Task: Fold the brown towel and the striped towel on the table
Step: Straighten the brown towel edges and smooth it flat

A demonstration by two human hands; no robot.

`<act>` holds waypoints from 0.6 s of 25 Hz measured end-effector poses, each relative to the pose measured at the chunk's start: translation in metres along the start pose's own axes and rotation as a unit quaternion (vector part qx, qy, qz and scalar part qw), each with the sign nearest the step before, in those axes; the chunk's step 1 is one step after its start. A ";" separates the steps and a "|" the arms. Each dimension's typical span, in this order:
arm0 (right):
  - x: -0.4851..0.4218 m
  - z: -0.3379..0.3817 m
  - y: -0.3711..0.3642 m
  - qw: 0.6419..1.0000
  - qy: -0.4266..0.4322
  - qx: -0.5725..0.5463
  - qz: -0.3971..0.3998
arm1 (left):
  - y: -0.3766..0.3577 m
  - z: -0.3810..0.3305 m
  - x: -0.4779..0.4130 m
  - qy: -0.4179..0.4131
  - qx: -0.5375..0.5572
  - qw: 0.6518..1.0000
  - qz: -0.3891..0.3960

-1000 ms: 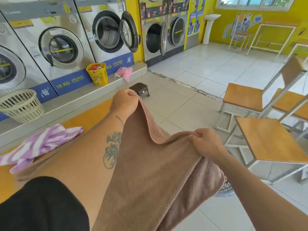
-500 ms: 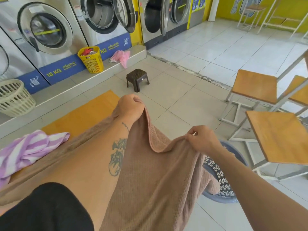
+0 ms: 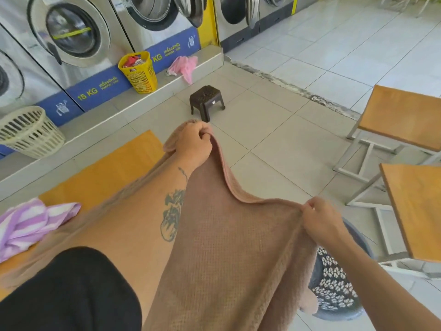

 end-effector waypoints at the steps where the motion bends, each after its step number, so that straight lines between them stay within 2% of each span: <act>1: -0.009 -0.012 -0.006 1.000 -0.015 0.004 0.019 | -0.020 0.006 -0.002 0.004 -0.008 0.998 0.056; 3: -0.020 -0.035 -0.028 0.993 -0.041 0.050 0.100 | -0.060 0.027 0.012 0.032 -0.021 0.983 0.180; 5: -0.022 -0.051 -0.053 0.975 -0.041 0.113 0.189 | -0.088 0.051 0.039 0.050 -0.068 0.970 0.227; 7: -0.016 -0.045 -0.069 0.968 -0.020 0.101 0.228 | -0.095 0.069 0.060 0.039 -0.103 0.974 0.196; 11: 0.007 -0.010 -0.092 0.956 0.045 0.040 0.287 | -0.069 0.082 0.086 0.044 -0.083 0.987 0.131; 15: 0.034 0.015 -0.097 0.951 0.077 0.048 0.294 | -0.027 0.089 0.115 0.055 -0.052 0.991 0.110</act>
Point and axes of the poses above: each hand's wrist, its own x-axis away from the middle knuckle, its own y-axis out of the back of the hand, z = x × y, the point moved 6 cm from there along -x, towards the middle knuckle, and after that the axes turned 3 degrees about z, right-handed, at the moved point
